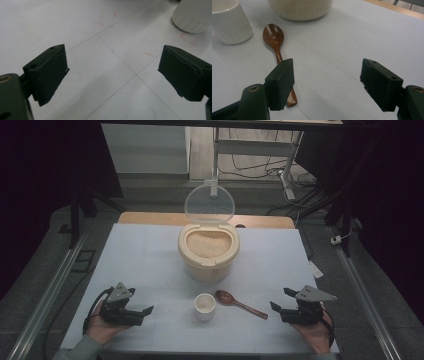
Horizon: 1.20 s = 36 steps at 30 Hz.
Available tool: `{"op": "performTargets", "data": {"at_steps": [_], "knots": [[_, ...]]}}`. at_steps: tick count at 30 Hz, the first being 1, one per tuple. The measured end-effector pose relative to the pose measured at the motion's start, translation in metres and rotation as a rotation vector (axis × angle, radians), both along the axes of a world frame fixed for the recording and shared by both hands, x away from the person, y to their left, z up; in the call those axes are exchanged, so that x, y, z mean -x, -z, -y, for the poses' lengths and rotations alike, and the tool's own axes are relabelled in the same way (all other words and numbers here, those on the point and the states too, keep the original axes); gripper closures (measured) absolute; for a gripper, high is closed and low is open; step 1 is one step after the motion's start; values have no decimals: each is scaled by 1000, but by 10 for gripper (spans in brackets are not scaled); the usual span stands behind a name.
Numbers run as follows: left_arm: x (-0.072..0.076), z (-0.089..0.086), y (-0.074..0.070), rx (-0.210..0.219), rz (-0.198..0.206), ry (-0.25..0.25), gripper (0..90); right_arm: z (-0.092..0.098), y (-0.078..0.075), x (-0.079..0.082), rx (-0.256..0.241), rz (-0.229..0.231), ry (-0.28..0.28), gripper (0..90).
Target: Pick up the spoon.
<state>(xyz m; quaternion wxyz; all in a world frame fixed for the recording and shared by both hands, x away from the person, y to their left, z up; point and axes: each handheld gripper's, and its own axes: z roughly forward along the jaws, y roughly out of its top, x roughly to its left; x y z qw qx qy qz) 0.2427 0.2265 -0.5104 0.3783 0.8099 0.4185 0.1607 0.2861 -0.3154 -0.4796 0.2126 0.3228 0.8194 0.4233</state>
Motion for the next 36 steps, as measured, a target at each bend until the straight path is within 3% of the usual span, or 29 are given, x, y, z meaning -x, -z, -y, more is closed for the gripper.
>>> {"op": "performTargets", "data": {"at_steps": [17, 29, 36], "knots": [[-3, 2, 2, -9, -22, 6, 83, -27, -39, -9, 83, -74, -92, 283], [-4, 5, 4, -26, -30, 17, 82, -53, -51, -18, 167, -157, -181, 292], [-5, 6, 5, -33, -33, 24, 82, -72, -48, -25, 236, -209, -230, 300]]}}
